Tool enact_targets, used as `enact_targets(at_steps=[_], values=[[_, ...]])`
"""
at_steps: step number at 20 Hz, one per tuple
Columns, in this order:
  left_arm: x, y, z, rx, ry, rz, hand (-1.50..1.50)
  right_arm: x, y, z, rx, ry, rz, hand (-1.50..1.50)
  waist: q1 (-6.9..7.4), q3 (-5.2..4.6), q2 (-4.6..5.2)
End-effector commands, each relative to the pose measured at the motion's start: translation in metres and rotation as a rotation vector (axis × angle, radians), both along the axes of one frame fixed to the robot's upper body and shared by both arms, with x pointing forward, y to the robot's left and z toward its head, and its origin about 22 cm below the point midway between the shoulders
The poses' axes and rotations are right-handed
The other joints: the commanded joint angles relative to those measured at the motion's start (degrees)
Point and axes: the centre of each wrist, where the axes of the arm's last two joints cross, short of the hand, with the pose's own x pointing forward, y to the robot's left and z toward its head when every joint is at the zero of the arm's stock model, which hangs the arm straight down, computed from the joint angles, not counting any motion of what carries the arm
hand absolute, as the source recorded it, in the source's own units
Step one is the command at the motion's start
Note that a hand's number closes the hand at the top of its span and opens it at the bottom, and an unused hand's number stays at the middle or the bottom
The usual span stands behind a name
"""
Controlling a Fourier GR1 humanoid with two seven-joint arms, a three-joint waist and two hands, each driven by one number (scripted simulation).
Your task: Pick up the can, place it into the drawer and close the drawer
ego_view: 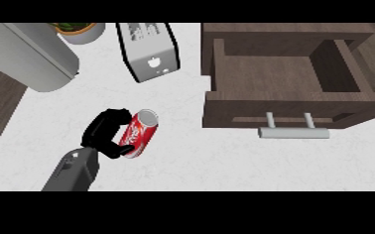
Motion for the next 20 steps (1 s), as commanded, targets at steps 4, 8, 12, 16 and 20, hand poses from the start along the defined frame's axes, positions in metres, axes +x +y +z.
enact_targets(at_steps=[4,8,12,16,20], values=[[0.023,-0.033,0.027,-0.084,-0.083,0.418,1.5,0.001,0.004,0.002,0.023,-0.01,-0.028,-1.5,0.27,0.11,-0.28],[0.035,-0.052,0.064,-0.05,-0.115,0.408,1.5,-0.003,0.01,0.01,-0.008,-0.015,-0.008,-1.5,-0.25,0.05,-0.23],[0.05,-0.058,0.119,-0.015,-0.227,0.396,1.5,0.004,0.0,0.007,-0.012,-0.014,-0.012,-1.5,-0.08,0.05,-0.09],[0.042,-0.091,0.149,-0.019,-0.221,0.395,1.5,0.003,0.005,-0.003,0.011,-0.014,-0.005,-1.5,-0.59,0.04,0.0],[0.048,-0.108,0.191,0.006,-0.241,0.399,1.5,0.003,0.02,0.023,0.036,-0.015,-0.018,-1.5,-0.75,-0.01,0.09]])
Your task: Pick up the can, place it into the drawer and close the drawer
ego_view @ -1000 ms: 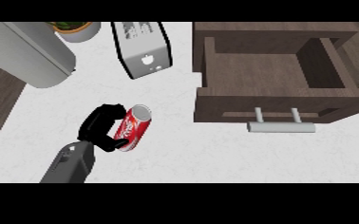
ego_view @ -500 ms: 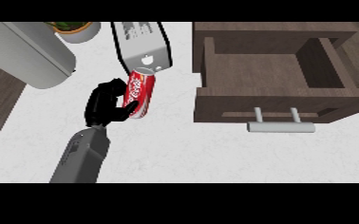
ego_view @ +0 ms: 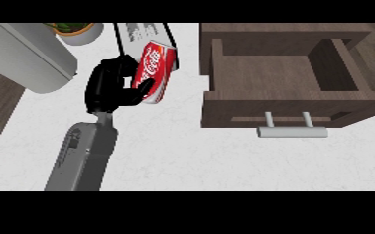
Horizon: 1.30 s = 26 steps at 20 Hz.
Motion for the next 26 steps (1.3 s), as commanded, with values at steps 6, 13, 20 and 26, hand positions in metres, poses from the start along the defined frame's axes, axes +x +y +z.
enact_targets(at_steps=[6,13,20,26], values=[[-0.004,-0.042,0.076,0.033,-0.025,0.001,1.5,0.004,0.002,-0.001,0.011,-0.011,0.002,-1.5,-0.19,-0.03,0.14],[0.023,-0.082,0.125,0.057,-0.065,-0.012,1.5,0.023,-0.006,0.003,-0.003,-0.008,-0.005,-1.5,-0.58,-0.03,0.31],[0.041,-0.114,0.128,0.087,-0.062,-0.028,1.5,0.011,-0.009,0.003,0.009,-0.012,0.03,-1.5,-1.11,-0.04,0.35],[0.051,-0.152,0.164,0.103,-0.062,-0.03,1.5,0.013,0.001,-0.003,0.018,-0.008,0.051,-1.5,-1.57,-0.02,0.39]])
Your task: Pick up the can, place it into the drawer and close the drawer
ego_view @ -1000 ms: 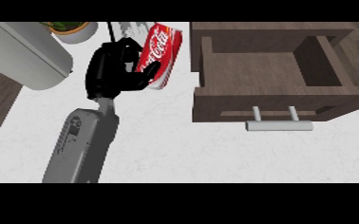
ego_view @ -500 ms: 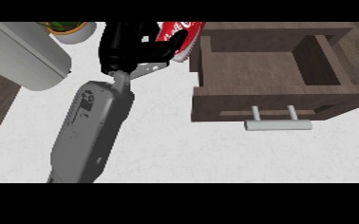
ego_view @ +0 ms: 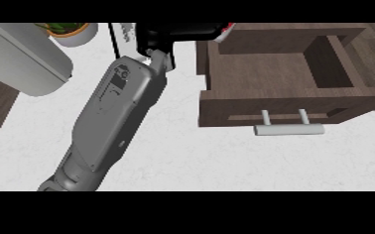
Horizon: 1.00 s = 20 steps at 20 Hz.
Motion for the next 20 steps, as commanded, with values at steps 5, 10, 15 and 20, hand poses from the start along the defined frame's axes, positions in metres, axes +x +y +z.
enact_targets(at_steps=[5,10,15,20], values=[[0.021,-0.025,-0.007,0.027,0.005,0.004,1.5,0.005,0.01,-0.001,-0.004,-0.015,-0.001,-1.5,-0.82,0.01,0.29],[0.025,-0.048,0.025,0.024,0.017,-0.004,1.5,0.013,-0.002,-0.004,-0.006,-0.007,0.001,-1.5,-0.77,0.02,0.29],[0.027,-0.062,0.029,0.03,0.026,-0.011,1.5,0.012,-0.002,-0.003,-0.001,-0.03,0.005,-1.5,-1.57,0.05,0.37],[0.027,-0.068,0.011,0.053,0.049,-0.001,1.5,0.012,0.001,-0.001,0.0,-0.015,0.002,-1.5,-1.86,0.05,0.42]])
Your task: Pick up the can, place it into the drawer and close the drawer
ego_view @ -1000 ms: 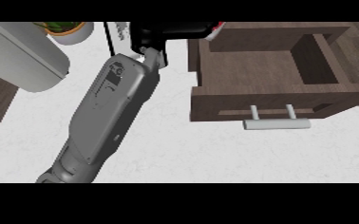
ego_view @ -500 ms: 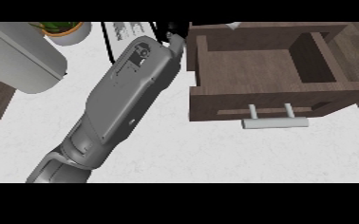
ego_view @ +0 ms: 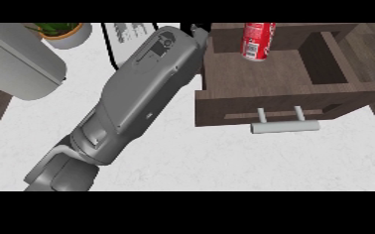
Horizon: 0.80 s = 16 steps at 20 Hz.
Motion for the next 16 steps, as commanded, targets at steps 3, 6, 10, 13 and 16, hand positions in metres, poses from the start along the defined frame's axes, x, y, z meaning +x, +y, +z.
enact_targets(at_steps=[3,6,10,13,16], values=[[0.003,-0.011,-0.004,0.055,0.011,0.017,1.5,-0.003,0.006,0.008,-0.015,-0.009,0.017,-1.5,-0.39,0.01,-0.04],[0.002,-0.017,-0.001,0.05,0.023,0.043,1.5,0.003,-0.002,0.006,0.01,-0.004,0.021,-1.5,-1.29,0.05,0.17],[0.007,-0.016,-0.005,0.06,0.059,0.035,1.5,0.009,0.015,0.012,0.007,-0.013,0.016,-1.5,-1.09,0.03,0.38],[0.006,-0.011,-0.026,0.071,0.059,0.046,1.5,0.006,0.01,0.018,-0.006,-0.012,0.024,-1.5,-2.09,0.04,0.49],[0.009,-0.011,-0.03,0.126,0.042,0.083,1.5,0.005,0.01,0.014,0.004,-0.013,0.041,-1.5,-2.52,0.07,0.64]])
